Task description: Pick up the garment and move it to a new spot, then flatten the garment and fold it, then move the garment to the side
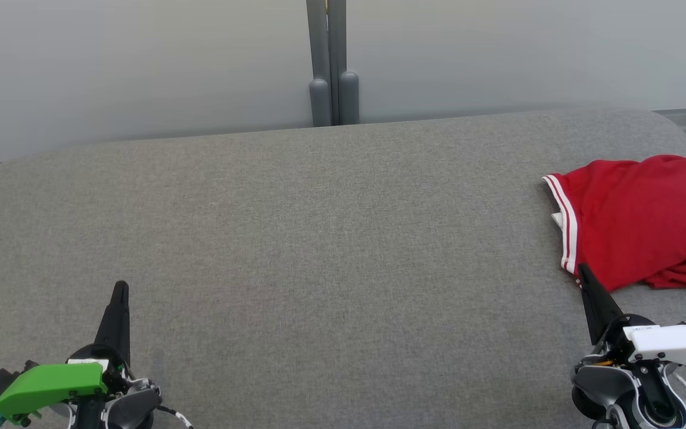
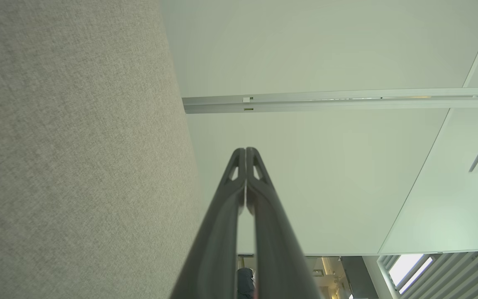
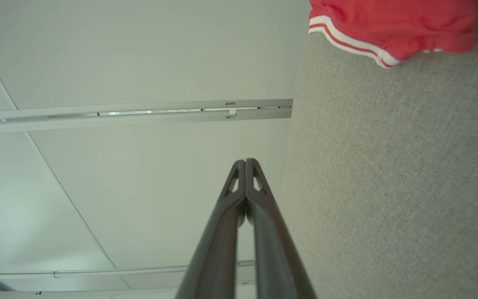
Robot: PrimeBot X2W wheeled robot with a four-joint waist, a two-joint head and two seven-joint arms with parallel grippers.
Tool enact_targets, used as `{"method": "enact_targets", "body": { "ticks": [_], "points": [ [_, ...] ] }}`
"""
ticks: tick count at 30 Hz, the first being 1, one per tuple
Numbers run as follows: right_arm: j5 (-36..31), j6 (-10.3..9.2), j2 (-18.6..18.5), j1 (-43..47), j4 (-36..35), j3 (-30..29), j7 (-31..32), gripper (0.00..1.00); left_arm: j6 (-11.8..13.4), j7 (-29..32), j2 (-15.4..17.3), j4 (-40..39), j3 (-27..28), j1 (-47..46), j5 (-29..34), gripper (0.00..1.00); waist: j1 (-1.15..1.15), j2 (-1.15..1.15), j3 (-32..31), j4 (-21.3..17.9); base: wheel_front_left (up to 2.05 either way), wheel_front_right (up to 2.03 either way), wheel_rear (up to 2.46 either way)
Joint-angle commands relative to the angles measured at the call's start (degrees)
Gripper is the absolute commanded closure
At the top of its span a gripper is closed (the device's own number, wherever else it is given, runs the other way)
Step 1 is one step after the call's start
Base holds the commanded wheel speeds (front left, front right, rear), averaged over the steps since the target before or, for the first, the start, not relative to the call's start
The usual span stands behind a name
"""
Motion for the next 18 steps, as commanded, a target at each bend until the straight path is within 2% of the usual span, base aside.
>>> {"method": "enact_targets", "body": {
  "ticks": [1,18],
  "points": [
    [0.35,0.02,-0.24,-0.24,-0.23,0.06,0.27,1.0,-0.34,0.14,0.38,-0.21,0.15,-0.76,-0.01,1.0,0.0,0.0,0.0,0.0,0.0,0.0,0.0],
    [0.35,0.02,-0.24,-0.24,-0.23,0.06,0.27,1.0,-0.34,0.14,0.38,-0.22,0.14,-0.76,-0.01,1.0,0.0,0.0,0.0,0.0,0.0,0.0,0.0]
  ]
}}
